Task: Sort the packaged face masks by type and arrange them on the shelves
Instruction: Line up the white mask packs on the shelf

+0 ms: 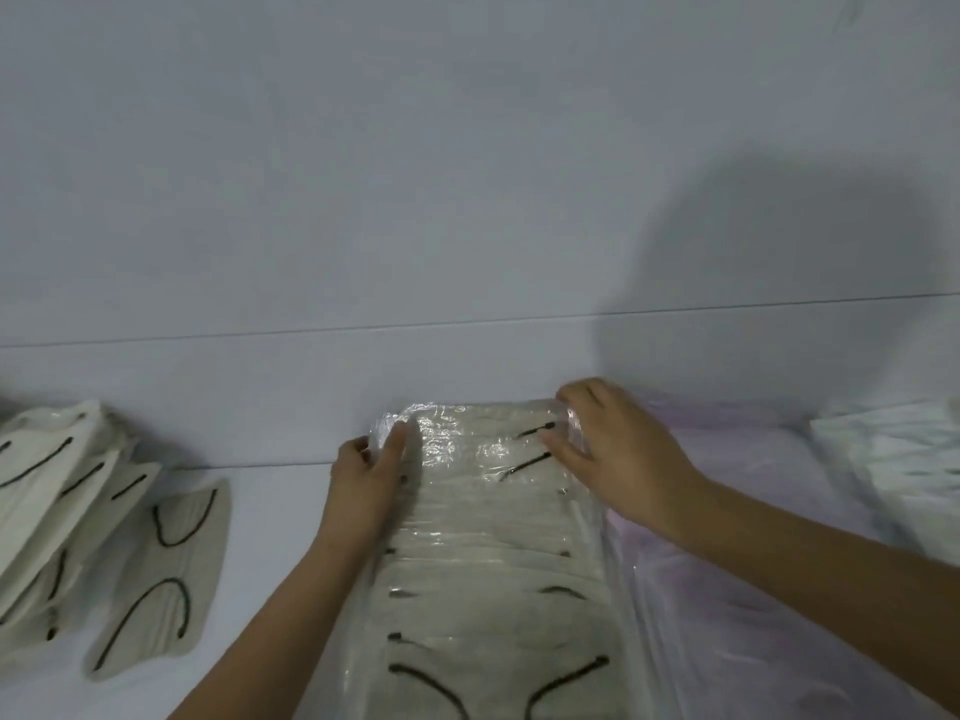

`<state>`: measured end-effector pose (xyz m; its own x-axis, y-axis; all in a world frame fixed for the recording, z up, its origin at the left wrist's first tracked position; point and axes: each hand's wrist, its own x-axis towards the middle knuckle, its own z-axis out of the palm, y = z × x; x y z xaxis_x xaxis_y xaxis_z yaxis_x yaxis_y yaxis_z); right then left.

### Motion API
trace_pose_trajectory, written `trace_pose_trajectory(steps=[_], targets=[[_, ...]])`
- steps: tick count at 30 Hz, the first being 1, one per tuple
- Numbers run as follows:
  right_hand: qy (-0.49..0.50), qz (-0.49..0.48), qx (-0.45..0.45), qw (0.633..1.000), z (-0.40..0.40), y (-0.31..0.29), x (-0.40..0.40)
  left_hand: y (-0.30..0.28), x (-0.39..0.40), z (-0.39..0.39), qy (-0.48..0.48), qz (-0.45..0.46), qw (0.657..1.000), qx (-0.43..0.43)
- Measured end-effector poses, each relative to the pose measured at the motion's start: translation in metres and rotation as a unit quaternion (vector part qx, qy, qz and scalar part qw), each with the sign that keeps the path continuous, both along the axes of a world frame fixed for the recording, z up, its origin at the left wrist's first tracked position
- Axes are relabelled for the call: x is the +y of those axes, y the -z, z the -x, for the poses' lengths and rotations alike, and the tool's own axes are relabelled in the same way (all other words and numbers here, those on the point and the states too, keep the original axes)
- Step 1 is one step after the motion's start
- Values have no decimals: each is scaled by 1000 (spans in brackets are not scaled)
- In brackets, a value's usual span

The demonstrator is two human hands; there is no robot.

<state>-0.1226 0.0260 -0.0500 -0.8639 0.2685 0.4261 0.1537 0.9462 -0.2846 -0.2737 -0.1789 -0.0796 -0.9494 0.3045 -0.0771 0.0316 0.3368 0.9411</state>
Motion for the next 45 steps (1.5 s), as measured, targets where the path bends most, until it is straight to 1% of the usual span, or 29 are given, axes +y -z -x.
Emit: trace_pose_trajectory(steps=[1, 3, 4, 7, 10, 12, 13, 14, 15, 16, 17, 18, 19, 20, 21, 22, 23, 25, 26, 27, 30, 33, 35, 37, 39, 41, 42, 44, 45], targets=[[20, 9, -20, 1000, 3, 2, 4, 0, 3, 1, 5, 4, 1000, -7], [9, 25, -68, 997, 6, 15, 8, 4, 6, 2, 13, 33, 999, -19], [2, 27, -80, 996, 6, 21, 9, 6, 7, 2, 18, 29, 999, -32], [-2, 27, -73, 997, 13, 25, 15, 3, 8, -2, 21, -43, 996, -71], [-5, 35, -36, 999, 21, 13, 21, 1, 5, -5, 24, -63, 997, -46], [-17, 38, -51, 998, 22, 6, 23, 0, 2, -5, 43, -66, 997, -24], [-19, 20, -64, 998, 21, 4, 22, 2, 1, -4, 54, -58, 997, -9], [-19, -22, -57, 998, 19, 3, 18, 4, -1, -3, 60, -39, 997, 6], [-17, -71, -25, 997, 16, 4, 12, 4, -3, -2, 62, -15, 998, 22], [-35, -98, 4, 995, 12, 2, 0, 4, -7, 0, 64, 3, 997, 38], [-70, -111, -8, 991, 7, 0, -15, 2, -13, 1, 63, 18, 996, 60], [-113, -114, -69, 985, 1, 1, -30, 2, -21, 1, 61, 33, 993, 93], [-156, -103, -158, 970, -4, 4, -42, 0, -33, -2, 61, 57, 987, 134], [-186, -96, -251, 945, -9, 6, -52, 1, -47, -5, 52, 100, 977, 179], [-203, -112, -302, 925, -12, 8, -59, 2, -65, -12, 32, 160, 962, 219], [-208, -122, -299, 923, -12, 9, -64, 4, -84, -18, 2, 236, 939, 250], [-212, -131, -257, 934, -7, 8, -68, 6, -103, -25, -33, 319, 911, 261], [-199, -104, -144, 964, 12, -6, -87, 13, -135, -30, -64, 451, 860, 229], [-196, -64, -115, 972, 26, -13, -99, 18, -147, -29, -66, 482, 850, 201], [-200, -18, -113, 973, 40, -18, -115, 23, -157, -27, -62, 487, 850, 191], [-210, 108, -174, 956, 82, -15, -164, 24, -175, -28, -42, 419, 877, 230], [-181, 168, -225, 942, 125, 0, -197, 25, -191, -36, -8, 376, 882, 285], [-150, 220, -283, 921, 145, 4, -211, 29, -210, -39, -16, 320, 895, 311], [-114, 231, -314, 914, 156, 0, -220, 33, -230, -38, -29, 268, 901, 339], [-84, 207, -346, 911, 162, -5, -226, 34, -250, -35, -59, 204, 908, 361], [-78, 211, -374, 900, 164, -13, -230, 26, -265, -32, -74, 131, 910, 385], [-84, 252, -382, 885, 164, -18, -231, 20, -271, -31, -73, 100, 909, 397], [-94, 392, -383, 831, 156, -24, -232, 9, -278, -30, -67, 72, 895, 434], [-100, 444, -367, 811, 148, -29, -232, 5, -280, -31, -63, 66, 890, 447]])
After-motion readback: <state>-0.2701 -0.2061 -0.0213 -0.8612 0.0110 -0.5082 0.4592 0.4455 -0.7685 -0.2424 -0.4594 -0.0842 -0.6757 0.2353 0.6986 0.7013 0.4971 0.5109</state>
